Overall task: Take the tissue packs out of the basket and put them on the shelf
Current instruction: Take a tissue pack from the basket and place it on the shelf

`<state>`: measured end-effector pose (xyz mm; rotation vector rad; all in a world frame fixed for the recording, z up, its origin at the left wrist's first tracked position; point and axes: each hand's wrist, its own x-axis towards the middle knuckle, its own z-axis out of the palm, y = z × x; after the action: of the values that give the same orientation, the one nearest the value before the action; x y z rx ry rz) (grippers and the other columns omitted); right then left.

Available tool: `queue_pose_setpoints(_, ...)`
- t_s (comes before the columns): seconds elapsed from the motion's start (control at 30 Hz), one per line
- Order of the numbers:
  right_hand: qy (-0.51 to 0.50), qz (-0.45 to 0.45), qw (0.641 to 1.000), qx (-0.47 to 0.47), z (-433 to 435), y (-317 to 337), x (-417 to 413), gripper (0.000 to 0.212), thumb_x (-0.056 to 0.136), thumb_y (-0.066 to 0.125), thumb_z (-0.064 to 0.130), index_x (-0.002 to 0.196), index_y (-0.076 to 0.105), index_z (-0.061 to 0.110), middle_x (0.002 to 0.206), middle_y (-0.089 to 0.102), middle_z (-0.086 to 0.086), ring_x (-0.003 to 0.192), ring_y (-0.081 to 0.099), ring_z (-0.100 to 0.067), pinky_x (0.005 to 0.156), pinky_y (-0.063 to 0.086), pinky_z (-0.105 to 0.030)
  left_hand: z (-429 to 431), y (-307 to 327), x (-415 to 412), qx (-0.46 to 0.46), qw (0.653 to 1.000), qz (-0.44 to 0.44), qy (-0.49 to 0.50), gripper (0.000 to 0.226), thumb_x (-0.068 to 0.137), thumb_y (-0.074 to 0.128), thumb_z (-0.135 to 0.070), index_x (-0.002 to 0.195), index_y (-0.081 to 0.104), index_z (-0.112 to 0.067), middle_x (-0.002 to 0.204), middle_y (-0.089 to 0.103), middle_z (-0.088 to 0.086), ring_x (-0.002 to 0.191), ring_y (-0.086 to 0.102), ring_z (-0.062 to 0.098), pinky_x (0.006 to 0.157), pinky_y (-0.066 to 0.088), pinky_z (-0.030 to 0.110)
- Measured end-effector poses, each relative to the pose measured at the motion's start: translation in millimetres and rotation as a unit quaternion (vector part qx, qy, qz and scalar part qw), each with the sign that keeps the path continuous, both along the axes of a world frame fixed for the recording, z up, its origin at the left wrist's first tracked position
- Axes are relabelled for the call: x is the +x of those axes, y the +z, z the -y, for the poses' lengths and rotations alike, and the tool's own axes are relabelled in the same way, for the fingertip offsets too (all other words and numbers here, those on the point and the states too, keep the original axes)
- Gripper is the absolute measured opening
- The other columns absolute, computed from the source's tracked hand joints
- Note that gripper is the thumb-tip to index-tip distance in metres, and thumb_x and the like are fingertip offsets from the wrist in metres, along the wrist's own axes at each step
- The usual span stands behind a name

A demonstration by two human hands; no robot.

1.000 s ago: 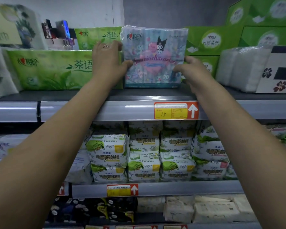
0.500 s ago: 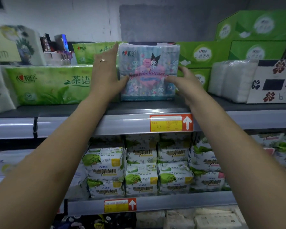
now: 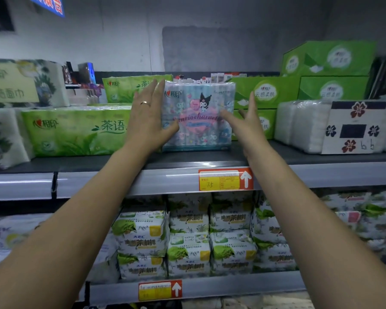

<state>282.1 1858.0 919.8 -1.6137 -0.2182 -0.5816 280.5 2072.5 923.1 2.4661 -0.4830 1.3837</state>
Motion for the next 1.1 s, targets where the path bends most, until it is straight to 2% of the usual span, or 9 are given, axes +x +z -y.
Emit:
queue_pose_setpoints(0.13, -0.032, 0.041, 0.999, -0.016, -1, 0, -2, 0.088, 0.087, 0.065, 0.035, 0.151, 0.005, 0.033, 0.158, 0.02, -0.003, 0.143, 0.024, -0.024, 0.111, 0.027, -0.042, -2, 0, 1, -0.003, 1.0, 0.017, 0.012, 0.089, 0.082, 0.067, -0.034, 0.152, 0.017, -0.012, 0.157, 0.021, 0.015, 0.144, 0.02, 0.031, 0.12, 0.013, 0.046)
queue_pose_setpoints(0.33, -0.086, 0.079, 0.991, -0.07, -4, 2, -8, 0.081, 0.089, 0.062, 0.035, 0.151, 0.011, 0.026, 0.157, 0.024, -0.002, 0.142, 0.026, -0.023, 0.109, 0.029, -0.034, -1, 2, -7, -0.004, 1.0, -0.017, 0.018, 0.088, 0.083, 0.067, -0.035, 0.152, 0.017, -0.013, 0.157, 0.021, 0.015, 0.145, 0.019, 0.032, 0.12, 0.012, 0.042)
queue_pose_setpoints(0.47, -0.109, 0.119, 0.981, -0.111, -7, 2, -13, 0.074, 0.092, 0.058, 0.032, 0.151, 0.014, 0.025, 0.158, 0.02, -0.001, 0.144, 0.02, -0.02, 0.112, 0.023, -0.034, -4, 6, -21, -0.041, 0.999, -0.01, 0.009, 0.082, 0.085, 0.065, -0.031, 0.151, 0.02, -0.014, 0.157, 0.022, 0.014, 0.144, 0.02, 0.03, 0.118, 0.017, 0.042)
queue_pose_setpoints(0.6, -0.105, 0.178, 0.956, -0.21, -14, 1, -19, 0.069, 0.094, 0.055, 0.029, 0.15, 0.015, 0.03, 0.16, 0.012, 0.001, 0.145, 0.014, -0.019, 0.106, 0.018, -0.024, -14, -5, -39, -0.07, 0.998, 0.007, 0.01, 0.081, 0.085, 0.068, -0.029, 0.15, 0.023, -0.014, 0.158, 0.021, 0.013, 0.144, 0.021, 0.031, 0.116, 0.016, 0.04)
queue_pose_setpoints(0.7, -0.116, 0.176, 0.943, -0.259, -16, 1, -20, 0.069, 0.094, 0.054, 0.03, 0.15, 0.015, 0.03, 0.16, 0.008, 0.0, 0.146, 0.011, -0.021, 0.108, 0.018, -0.027, -20, -11, -56, -0.09, 0.996, 0.013, 0.006, 0.08, 0.085, 0.068, -0.027, 0.15, 0.023, -0.013, 0.158, 0.02, 0.014, 0.145, 0.018, 0.032, 0.116, 0.013, 0.038)
queue_pose_setpoints(0.83, -0.14, 0.16, 0.95, -0.229, -16, 3, -30, 0.066, 0.095, 0.053, 0.029, 0.15, 0.017, 0.03, 0.16, 0.011, 0.0, 0.146, 0.013, -0.021, 0.111, 0.018, -0.028, -35, -12, -72, -0.074, 0.997, 0.006, 0.024, 0.088, 0.08, 0.073, -0.023, 0.151, 0.021, -0.018, 0.158, 0.018, 0.013, 0.145, 0.017, 0.031, 0.119, 0.014, 0.046)
queue_pose_setpoints(0.93, -0.142, 0.166, 0.959, -0.178, -12, 7, -42, 0.062, 0.094, 0.054, 0.028, 0.149, 0.024, 0.026, 0.157, 0.023, -0.001, 0.144, 0.021, -0.019, 0.112, 0.021, -0.029, -42, -11, -85, -0.068, 0.997, 0.007, 0.031, 0.09, 0.078, 0.075, -0.024, 0.151, 0.022, -0.017, 0.158, 0.021, 0.015, 0.144, 0.019, 0.033, 0.117, 0.019, 0.053)
queue_pose_setpoints(1.0, -0.109, 0.161, 0.973, -0.127, -7, 10, -55, 0.06, 0.094, 0.055, 0.026, 0.148, 0.029, 0.025, 0.153, 0.032, 0.002, 0.14, 0.03, -0.016, 0.11, 0.025, -0.026, -44, -10, -94, -0.085, 0.996, 0.005, 0.024, 0.09, 0.079, 0.075, -0.026, 0.151, 0.021, -0.018, 0.157, 0.022, 0.014, 0.144, 0.019, 0.033, 0.117, 0.019, 0.05)
queue_pose_setpoints(1.1, -0.089, 0.143, 0.982, -0.088, -2, 11, -76, 0.062, 0.093, 0.057, 0.028, 0.147, 0.027, 0.03, 0.151, 0.036, 0.003, 0.137, 0.035, -0.016, 0.111, 0.033, -0.036, -43, -11, -107, -0.087, 0.996, -0.035, -0.004, 0.091, 0.079, 0.074, -0.029, 0.151, 0.019, -0.021, 0.158, 0.021, 0.01, 0.146, 0.018, 0.026, 0.116, 0.019, 0.042)
